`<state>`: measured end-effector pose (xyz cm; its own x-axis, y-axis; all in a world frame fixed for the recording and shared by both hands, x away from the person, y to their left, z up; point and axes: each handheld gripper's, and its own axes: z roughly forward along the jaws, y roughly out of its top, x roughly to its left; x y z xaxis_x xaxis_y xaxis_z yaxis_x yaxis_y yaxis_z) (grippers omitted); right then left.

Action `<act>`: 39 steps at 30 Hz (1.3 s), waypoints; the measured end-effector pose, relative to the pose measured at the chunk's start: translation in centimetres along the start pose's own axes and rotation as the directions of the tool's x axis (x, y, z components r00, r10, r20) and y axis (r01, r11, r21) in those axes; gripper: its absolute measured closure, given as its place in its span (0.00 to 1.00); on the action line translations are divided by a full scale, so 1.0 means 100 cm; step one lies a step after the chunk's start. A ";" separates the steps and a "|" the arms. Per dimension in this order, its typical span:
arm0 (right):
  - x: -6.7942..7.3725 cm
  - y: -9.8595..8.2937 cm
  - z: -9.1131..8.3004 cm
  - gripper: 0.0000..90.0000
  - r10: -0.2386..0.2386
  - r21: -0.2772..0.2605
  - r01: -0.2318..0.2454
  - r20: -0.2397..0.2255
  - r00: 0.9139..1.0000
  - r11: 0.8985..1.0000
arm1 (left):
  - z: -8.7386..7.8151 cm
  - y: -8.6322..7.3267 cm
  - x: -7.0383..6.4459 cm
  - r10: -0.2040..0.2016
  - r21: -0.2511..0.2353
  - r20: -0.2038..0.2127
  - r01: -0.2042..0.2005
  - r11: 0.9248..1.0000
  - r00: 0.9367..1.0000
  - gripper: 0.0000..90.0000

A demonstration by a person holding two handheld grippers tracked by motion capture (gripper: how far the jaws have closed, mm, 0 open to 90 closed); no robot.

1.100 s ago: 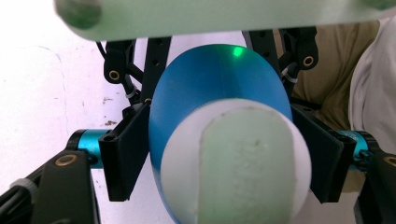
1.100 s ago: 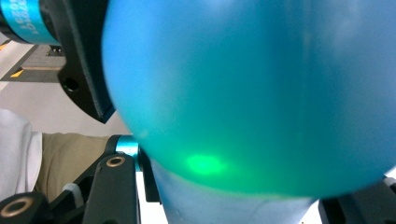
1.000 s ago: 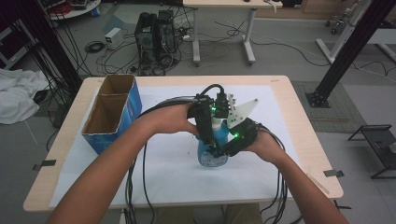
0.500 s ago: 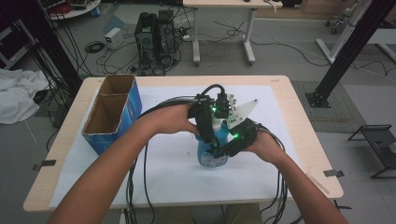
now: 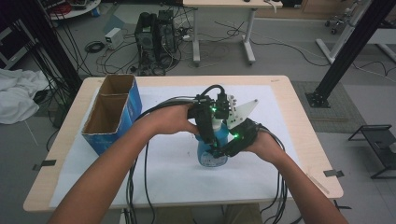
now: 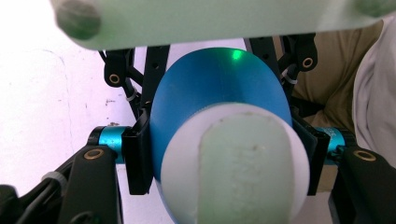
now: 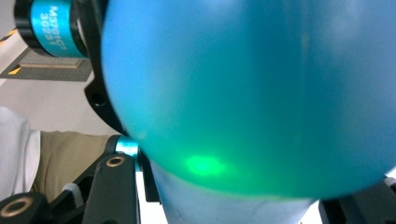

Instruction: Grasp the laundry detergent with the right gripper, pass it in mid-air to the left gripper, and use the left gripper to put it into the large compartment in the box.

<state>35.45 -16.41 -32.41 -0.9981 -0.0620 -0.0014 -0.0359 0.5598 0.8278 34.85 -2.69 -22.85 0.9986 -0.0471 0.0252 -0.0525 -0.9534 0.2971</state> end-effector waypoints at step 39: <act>0.007 -0.022 -0.073 0.24 0.183 0.100 -0.215 0.257 0.949 0.972 | -0.044 -0.033 0.009 -0.159 0.036 -0.103 0.163 0.986 0.982 0.42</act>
<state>35.19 -23.70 -30.14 -0.9667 0.2559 0.0061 0.1742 0.6401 0.7483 35.85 1.77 -19.58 0.9878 0.1361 0.0759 0.1119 -0.9584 0.2627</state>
